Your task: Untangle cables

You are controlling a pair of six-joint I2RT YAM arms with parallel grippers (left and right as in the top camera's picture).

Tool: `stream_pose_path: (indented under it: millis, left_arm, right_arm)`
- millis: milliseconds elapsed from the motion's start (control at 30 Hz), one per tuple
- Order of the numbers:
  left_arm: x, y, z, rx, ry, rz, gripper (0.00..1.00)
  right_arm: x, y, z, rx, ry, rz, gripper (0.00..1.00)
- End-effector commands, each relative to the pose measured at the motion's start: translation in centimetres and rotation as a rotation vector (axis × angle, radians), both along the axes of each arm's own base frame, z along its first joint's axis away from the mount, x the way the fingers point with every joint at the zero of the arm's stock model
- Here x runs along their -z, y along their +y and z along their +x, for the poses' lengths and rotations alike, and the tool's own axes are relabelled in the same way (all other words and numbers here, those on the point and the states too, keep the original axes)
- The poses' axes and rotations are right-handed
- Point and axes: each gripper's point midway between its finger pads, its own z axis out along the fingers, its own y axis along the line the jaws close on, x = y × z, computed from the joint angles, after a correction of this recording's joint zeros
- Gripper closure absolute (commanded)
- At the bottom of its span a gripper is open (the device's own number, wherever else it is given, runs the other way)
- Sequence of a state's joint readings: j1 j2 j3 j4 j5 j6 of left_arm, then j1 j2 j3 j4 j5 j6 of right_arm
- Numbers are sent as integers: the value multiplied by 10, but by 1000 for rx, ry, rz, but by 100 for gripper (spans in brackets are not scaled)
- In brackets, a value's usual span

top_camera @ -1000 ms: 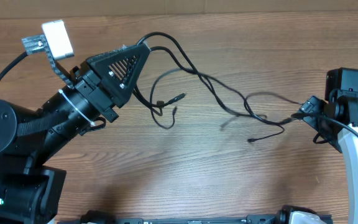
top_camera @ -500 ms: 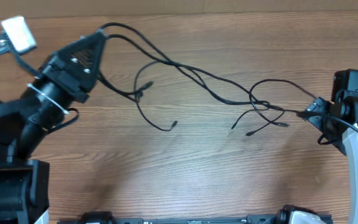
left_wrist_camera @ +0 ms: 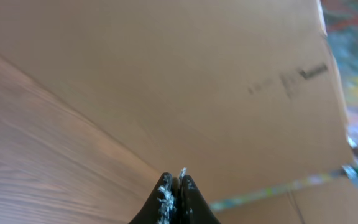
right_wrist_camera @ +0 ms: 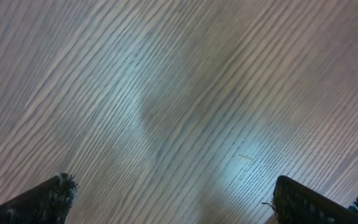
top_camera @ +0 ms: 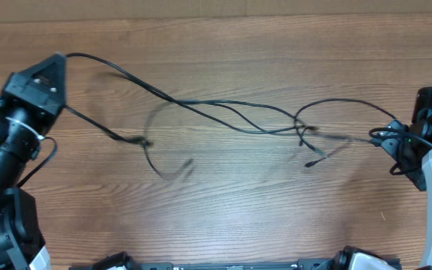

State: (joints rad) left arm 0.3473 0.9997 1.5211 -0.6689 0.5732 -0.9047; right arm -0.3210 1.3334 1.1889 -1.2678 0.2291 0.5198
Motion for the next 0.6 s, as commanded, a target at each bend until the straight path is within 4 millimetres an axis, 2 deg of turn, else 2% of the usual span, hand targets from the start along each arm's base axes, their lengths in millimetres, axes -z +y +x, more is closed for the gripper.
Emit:
stream_pose_path:
  millis: [0, 200, 467, 567]
  left_arm:
    - [-1, 28, -5, -120, -1, 76, 96]
    - [10, 46, -10, -182, 42, 100, 96]
    - [18, 43, -11, -160, 70, 118, 96]
    - [23, 37, -11, -119, 86, 126, 96]
  right_arm:
    - [1, -9, -3, 26, 10, -27, 0]
    - [0, -10, -1, 26, 1, -31, 0]
    - [1, -5, 2, 18, -15, -5, 0]
    - [3, 10, 12, -92, -41, 70, 0]
